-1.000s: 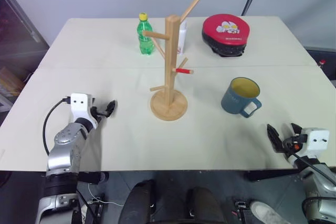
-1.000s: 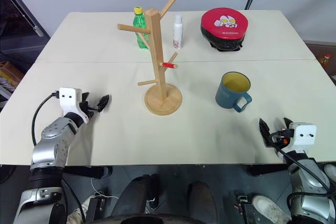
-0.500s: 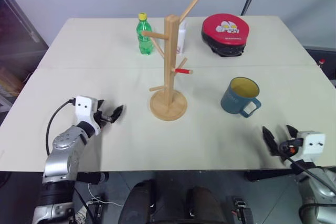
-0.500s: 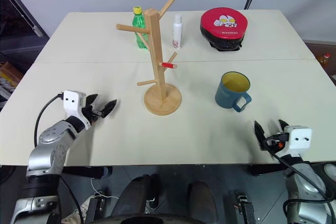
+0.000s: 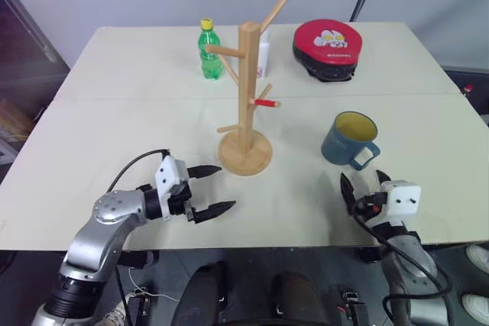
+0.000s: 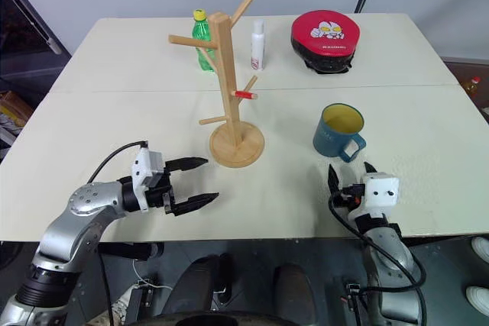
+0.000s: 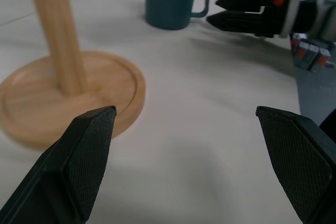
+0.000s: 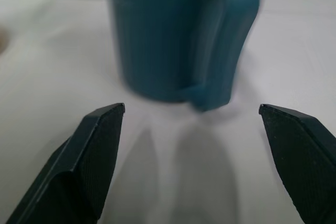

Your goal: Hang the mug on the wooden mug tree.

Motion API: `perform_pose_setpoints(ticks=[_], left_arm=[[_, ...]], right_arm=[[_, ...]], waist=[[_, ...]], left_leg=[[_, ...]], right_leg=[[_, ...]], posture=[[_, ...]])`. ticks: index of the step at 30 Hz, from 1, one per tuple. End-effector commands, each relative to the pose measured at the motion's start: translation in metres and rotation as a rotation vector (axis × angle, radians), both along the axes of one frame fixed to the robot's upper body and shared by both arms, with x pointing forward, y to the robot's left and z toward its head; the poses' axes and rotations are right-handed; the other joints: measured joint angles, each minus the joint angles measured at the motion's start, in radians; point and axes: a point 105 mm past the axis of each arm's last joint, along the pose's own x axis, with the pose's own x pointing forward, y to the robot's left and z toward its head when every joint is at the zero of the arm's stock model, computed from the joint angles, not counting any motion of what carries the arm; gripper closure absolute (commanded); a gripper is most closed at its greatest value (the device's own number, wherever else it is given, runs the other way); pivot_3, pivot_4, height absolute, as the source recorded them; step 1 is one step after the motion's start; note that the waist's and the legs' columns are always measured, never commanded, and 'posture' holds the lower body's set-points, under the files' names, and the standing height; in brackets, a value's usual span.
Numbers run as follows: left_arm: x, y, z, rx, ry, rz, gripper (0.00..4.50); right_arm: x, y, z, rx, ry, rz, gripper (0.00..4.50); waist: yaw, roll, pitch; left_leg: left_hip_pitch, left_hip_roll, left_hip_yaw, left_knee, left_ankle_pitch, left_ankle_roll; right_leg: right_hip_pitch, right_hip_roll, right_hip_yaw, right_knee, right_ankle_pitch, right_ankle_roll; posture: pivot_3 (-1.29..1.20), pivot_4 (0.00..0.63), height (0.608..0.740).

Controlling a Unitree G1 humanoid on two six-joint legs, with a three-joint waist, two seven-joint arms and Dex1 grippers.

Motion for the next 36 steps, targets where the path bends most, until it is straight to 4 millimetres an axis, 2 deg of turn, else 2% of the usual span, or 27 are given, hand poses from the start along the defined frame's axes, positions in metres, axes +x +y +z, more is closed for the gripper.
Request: perform_pose_setpoints(ticks=[1,4,19,35,36], left_arm=[[-0.004,-0.012,0.012,-0.010,-0.056,-0.052,0.00],[-0.007,-0.018,0.014,-0.021,-0.073,-0.073,0.00],[-0.013,-0.025,0.017,-0.038,-0.097,-0.107,0.00],[-0.012,-0.029,0.028,-0.053,-0.121,-0.110,0.00],[-0.012,-0.029,0.028,-0.053,-0.122,-0.110,0.00]], right_arm=[[0.004,-0.010,0.013,-0.040,-0.055,-0.084,0.24],[0.008,-0.018,0.015,-0.044,-0.066,-0.133,0.24],[0.013,-0.028,0.013,-0.049,-0.057,-0.216,0.24],[0.032,-0.028,0.009,-0.020,-0.036,-0.224,0.24],[0.033,-0.028,0.009,-0.019,-0.037,-0.222,0.47]], waist=[[0.000,0.000,0.000],[0.000,0.000,0.000],[0.000,0.000,0.000],[0.000,0.000,0.000],[-0.001,0.000,0.000]], left_leg=[[0.000,0.000,0.000,0.000,0.000,0.000],[0.000,0.000,0.001,0.000,0.001,0.002],[-0.001,0.000,0.001,0.001,0.002,0.003],[-0.001,0.000,0.002,0.002,0.002,0.004],[-0.001,0.000,0.002,0.002,0.002,0.004]], right_leg=[[0.000,0.000,0.000,0.000,0.000,0.000],[0.002,0.001,0.000,0.001,0.000,0.000],[0.002,0.003,0.000,0.003,0.002,0.003],[0.003,0.004,0.000,0.004,0.002,0.005],[0.003,0.004,0.000,0.005,0.002,0.005]], posture=[[0.00,0.150,0.740],[0.00,0.150,0.740],[0.00,0.150,0.740],[0.00,0.150,0.740],[0.00,0.150,0.740]])
